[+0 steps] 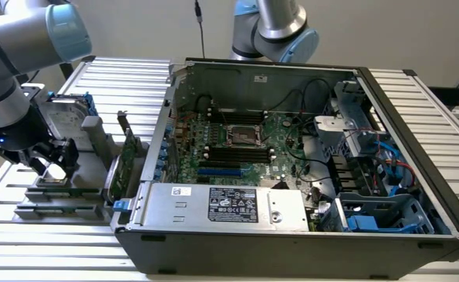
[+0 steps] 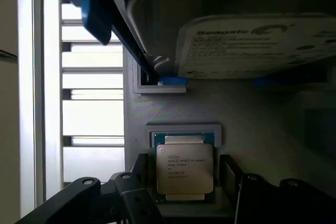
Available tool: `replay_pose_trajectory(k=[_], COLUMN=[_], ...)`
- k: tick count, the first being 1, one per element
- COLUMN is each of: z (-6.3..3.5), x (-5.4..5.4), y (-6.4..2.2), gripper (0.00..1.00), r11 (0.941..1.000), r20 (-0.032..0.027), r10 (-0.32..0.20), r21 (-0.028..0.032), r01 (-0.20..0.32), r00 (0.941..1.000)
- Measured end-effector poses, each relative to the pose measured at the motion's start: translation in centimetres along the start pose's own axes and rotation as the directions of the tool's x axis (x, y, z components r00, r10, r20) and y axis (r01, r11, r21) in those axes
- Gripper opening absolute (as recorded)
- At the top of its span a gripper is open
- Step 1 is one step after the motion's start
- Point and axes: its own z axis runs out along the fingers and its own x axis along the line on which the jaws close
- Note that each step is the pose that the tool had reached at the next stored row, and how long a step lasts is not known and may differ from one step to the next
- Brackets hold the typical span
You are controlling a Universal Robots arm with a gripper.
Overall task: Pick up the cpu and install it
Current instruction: 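Pick up the cpu and move it towards the insertion slot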
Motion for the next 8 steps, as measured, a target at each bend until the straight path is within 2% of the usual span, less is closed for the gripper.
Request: replay_pose_trajectory(k=[8], z=[0.2], x=[-0.15], y=[0.03], gripper=[0.65], r11=[1.0], r20=[-0.003], r10=[0.0], r21=[0.0], r01=[0.0], r00=[1.0])
